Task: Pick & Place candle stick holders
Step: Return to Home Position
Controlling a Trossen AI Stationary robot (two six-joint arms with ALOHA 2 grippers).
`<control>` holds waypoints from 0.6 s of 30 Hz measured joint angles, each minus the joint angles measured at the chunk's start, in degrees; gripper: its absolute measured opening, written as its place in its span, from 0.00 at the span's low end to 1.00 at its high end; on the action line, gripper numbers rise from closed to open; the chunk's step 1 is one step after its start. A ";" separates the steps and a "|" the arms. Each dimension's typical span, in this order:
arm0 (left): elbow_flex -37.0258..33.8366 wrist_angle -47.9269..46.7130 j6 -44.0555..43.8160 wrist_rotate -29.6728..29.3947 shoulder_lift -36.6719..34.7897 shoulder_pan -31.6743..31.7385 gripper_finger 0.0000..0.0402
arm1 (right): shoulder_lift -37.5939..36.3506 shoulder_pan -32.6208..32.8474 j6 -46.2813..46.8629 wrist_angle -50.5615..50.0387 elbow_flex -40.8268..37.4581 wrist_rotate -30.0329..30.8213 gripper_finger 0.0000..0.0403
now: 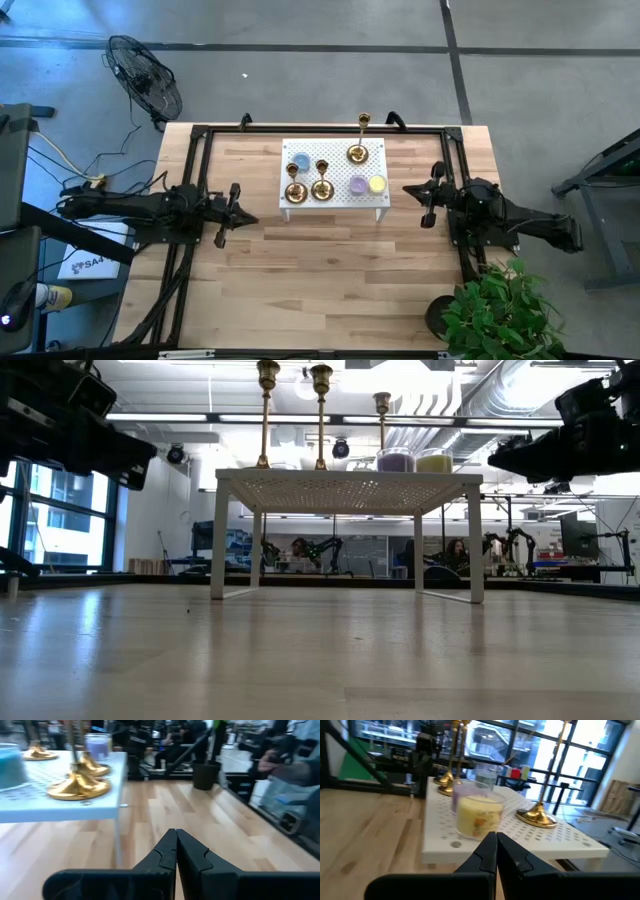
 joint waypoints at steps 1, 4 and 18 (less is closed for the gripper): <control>0.00 0.03 0.30 -0.48 -0.01 0.58 0.00 | 0.00 -0.34 0.01 -0.05 0.00 0.17 0.00; 0.00 0.23 0.39 -3.14 0.01 2.18 0.00 | 0.00 -1.53 0.00 -0.05 0.00 0.43 0.00; 0.00 -0.47 0.41 -5.17 0.02 3.35 0.00 | 0.00 -3.37 6.21 -0.31 0.00 1.11 0.00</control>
